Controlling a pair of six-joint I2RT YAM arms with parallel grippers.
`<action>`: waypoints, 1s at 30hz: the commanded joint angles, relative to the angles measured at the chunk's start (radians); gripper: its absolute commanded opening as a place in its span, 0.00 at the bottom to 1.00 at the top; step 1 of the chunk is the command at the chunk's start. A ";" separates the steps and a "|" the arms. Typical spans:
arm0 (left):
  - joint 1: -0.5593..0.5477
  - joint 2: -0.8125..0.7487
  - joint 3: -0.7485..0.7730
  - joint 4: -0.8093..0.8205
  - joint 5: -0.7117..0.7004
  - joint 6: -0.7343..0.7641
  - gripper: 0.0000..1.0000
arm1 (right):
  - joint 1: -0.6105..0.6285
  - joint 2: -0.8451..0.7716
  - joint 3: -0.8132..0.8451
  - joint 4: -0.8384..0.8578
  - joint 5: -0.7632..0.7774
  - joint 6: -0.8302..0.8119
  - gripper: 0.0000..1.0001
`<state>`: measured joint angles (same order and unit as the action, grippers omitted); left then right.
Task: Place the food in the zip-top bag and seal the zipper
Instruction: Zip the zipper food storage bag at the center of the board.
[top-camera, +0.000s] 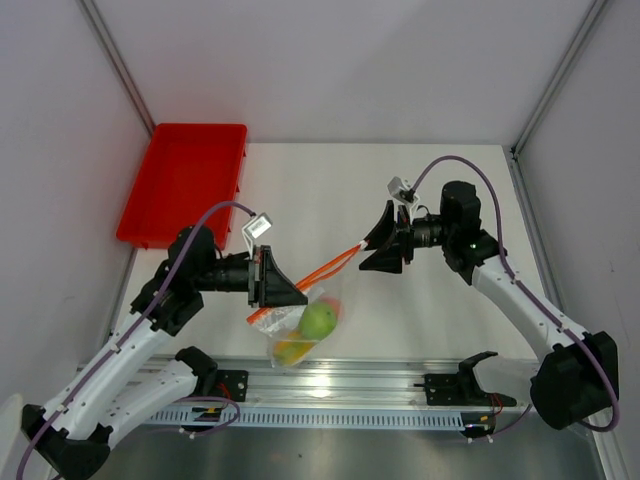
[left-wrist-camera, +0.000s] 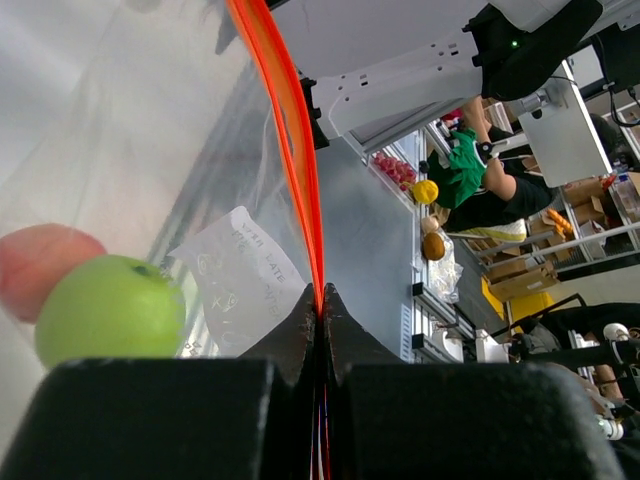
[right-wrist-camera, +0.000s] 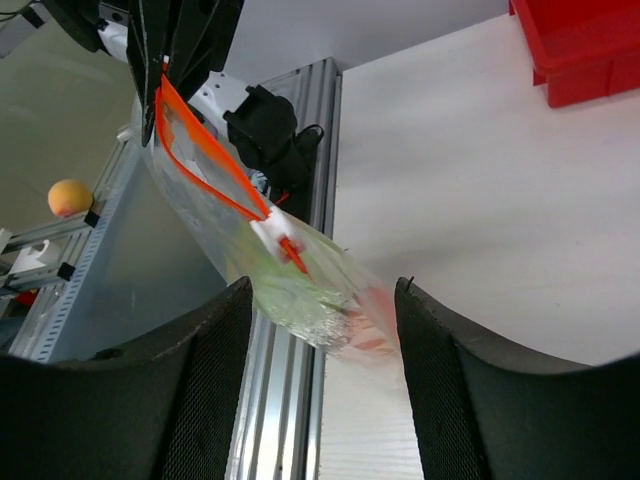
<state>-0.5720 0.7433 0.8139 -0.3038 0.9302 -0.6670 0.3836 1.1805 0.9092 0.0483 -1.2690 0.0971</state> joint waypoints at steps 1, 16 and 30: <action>0.015 -0.015 0.050 0.037 0.039 -0.037 0.00 | 0.001 0.036 0.049 0.090 -0.101 0.045 0.61; 0.043 -0.018 0.073 0.025 0.068 -0.031 0.01 | 0.098 0.130 0.128 0.091 -0.179 0.029 0.40; 0.083 -0.022 0.048 -0.056 0.047 0.030 0.01 | 0.093 0.133 0.164 -0.123 -0.202 -0.092 0.00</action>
<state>-0.5041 0.7319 0.8471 -0.3107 0.9794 -0.6739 0.4740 1.3064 1.0191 -0.0254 -1.4536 0.0460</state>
